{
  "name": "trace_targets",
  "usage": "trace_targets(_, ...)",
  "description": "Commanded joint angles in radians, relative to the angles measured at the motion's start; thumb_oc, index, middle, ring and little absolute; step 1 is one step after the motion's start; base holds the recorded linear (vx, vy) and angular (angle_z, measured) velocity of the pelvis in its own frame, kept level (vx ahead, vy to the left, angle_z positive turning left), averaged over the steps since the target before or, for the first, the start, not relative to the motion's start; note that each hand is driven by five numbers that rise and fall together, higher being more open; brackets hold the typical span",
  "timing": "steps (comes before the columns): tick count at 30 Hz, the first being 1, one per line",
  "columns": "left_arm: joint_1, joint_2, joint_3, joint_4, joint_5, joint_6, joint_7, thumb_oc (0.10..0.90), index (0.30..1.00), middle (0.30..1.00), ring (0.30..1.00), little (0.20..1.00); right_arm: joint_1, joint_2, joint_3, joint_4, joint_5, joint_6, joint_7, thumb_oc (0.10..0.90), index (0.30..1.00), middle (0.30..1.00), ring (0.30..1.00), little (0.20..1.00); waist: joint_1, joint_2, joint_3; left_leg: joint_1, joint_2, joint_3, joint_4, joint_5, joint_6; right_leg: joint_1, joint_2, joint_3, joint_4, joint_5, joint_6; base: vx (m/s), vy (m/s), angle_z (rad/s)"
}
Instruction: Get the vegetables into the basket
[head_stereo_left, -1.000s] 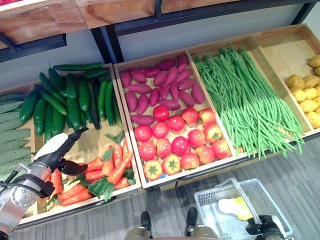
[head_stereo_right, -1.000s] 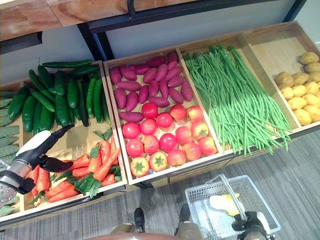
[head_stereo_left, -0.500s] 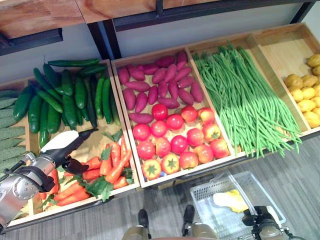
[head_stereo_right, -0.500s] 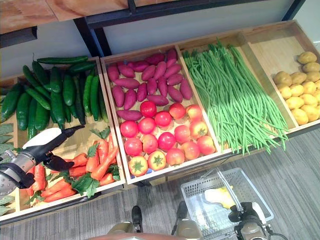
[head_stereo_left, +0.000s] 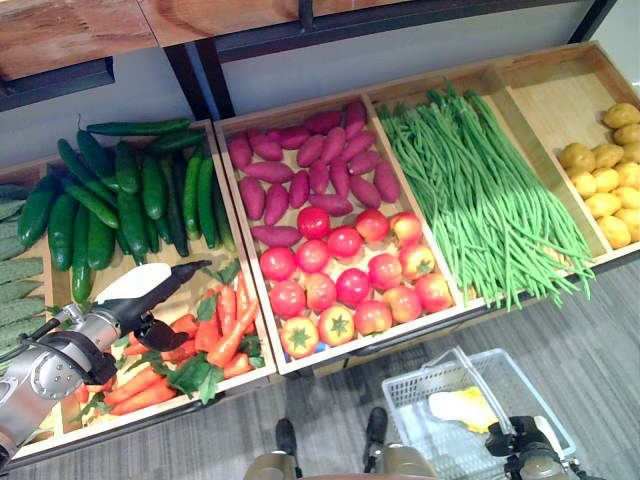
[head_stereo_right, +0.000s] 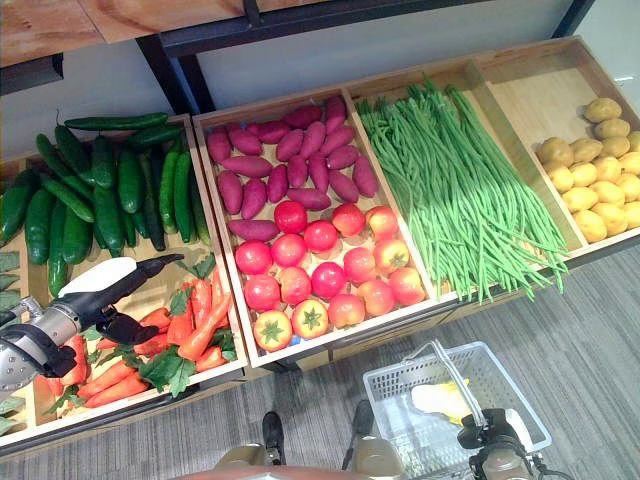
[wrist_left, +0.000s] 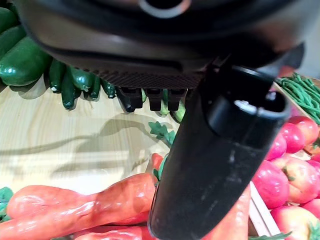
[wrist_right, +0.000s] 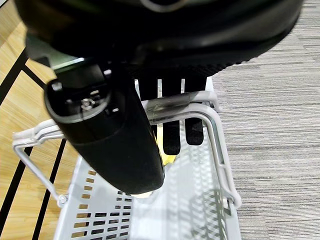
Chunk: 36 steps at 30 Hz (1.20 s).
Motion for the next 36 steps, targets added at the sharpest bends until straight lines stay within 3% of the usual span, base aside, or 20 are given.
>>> trace_targets(1,-0.08,0.063,0.082,0.019,0.018,-0.01,0.037,0.9,1.0,1.0,1.0,1.0,-0.013,-0.069,0.033,0.004,-0.017,-0.017,-0.031,0.4,0.3,0.3,0.3,0.3,0.002,-0.064,-0.062,-0.041,0.061,-0.017,-0.017,0.038,-0.064,-0.026,-0.106,0.066,-0.002,0.049,0.123,-0.01,-0.009,-0.1)
trace_targets(19,0.097,0.057,0.201,0.002,0.014,-0.004,0.002,0.9,1.0,1.0,1.0,1.0,-0.012,-0.068,0.034,-0.009,-0.023,-0.018,-0.011,0.4,0.3,0.3,0.3,0.3,0.013,-0.057,-0.065,-0.036,0.061,-0.013,-0.017,0.04,-0.065,-0.019,-0.106,0.058,-0.002,0.048,0.122,0.0,-0.001,-0.02)
trace_targets(36,-0.096,-0.069,0.053,0.172,0.071,0.036,0.044,0.9,1.0,1.0,1.0,1.0,-0.029,-0.073,0.057,-0.027,-0.038,-0.011,-0.01,0.4,0.3,0.3,0.3,0.3,0.004,-0.061,-0.042,-0.068,0.05,-0.03,-0.017,0.048,-0.06,-0.037,-0.117,0.051,-0.002,0.059,0.124,0.0,0.002,0.0)
